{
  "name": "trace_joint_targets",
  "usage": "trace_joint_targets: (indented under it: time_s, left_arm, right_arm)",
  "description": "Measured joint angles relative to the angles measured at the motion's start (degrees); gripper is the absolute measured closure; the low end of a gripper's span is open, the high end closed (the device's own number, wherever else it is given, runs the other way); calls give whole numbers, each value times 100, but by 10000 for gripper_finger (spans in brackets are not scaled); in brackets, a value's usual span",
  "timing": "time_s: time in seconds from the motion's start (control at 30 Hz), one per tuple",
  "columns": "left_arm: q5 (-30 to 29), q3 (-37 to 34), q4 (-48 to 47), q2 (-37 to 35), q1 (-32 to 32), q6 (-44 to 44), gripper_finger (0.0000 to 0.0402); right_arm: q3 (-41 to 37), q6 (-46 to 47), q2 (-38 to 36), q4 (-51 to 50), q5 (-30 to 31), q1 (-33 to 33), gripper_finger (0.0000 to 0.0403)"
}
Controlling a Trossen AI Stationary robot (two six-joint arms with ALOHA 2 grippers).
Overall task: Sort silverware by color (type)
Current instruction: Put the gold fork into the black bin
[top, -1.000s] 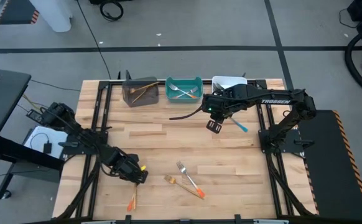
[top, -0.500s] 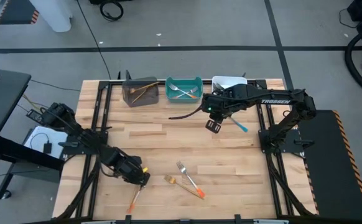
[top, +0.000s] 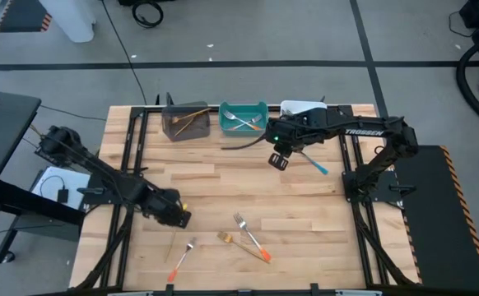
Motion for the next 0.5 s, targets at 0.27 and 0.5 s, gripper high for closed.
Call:
trace_joint_targets:
  time_s: [0.27,0.5]
  left_arm:
    - [-918,2,-884,-1257,1080,1188,386]
    - [-1263,2,-737,-2041,2233,2569,385]
  right_arm:
    - [0,140,0,344,46,-397,325]
    - [0,144,0,770,48,-807,325]
